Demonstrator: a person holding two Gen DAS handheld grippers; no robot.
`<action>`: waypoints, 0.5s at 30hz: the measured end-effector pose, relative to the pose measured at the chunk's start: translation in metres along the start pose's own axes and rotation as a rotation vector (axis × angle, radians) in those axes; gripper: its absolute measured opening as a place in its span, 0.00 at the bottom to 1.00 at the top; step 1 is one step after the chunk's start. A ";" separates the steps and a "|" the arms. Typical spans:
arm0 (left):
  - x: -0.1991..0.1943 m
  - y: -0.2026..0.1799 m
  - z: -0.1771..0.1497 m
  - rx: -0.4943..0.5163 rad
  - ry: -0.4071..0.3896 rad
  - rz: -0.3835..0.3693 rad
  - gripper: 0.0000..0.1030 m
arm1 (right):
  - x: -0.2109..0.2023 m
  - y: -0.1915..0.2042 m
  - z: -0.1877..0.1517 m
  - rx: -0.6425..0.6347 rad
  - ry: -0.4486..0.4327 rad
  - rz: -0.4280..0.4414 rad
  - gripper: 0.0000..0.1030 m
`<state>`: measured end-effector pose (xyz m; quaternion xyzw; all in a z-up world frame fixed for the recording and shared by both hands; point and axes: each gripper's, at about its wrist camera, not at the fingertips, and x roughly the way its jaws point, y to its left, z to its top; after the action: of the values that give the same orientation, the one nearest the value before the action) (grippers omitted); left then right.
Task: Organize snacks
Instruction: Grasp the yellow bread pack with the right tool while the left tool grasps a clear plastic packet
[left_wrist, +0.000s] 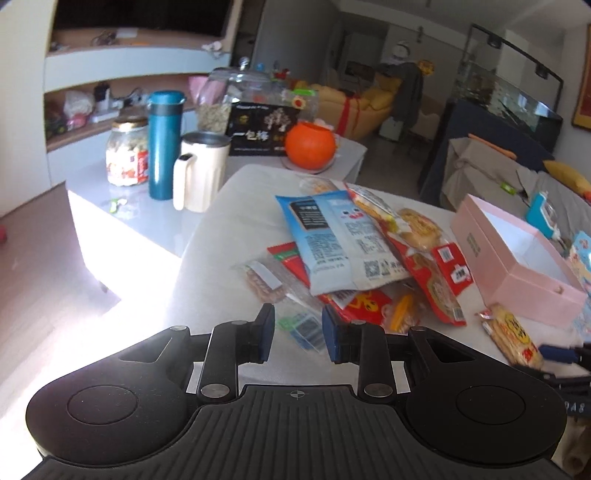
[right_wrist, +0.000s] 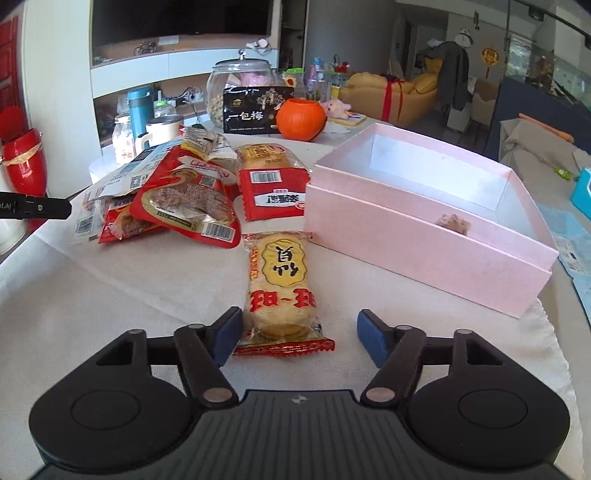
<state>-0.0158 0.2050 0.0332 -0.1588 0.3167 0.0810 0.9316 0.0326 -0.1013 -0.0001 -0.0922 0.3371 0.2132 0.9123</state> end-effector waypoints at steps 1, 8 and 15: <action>0.007 0.006 0.005 -0.043 0.007 0.001 0.31 | 0.004 -0.004 0.003 0.022 0.010 0.009 0.71; 0.058 -0.009 0.031 0.025 0.005 0.079 0.32 | 0.001 -0.009 -0.002 0.058 0.010 0.004 0.79; 0.060 -0.016 0.017 0.264 -0.010 0.198 0.46 | 0.002 -0.011 -0.002 0.079 0.013 -0.002 0.83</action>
<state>0.0451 0.1989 0.0126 -0.0025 0.3339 0.1308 0.9335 0.0379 -0.1112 -0.0025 -0.0578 0.3513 0.1981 0.9132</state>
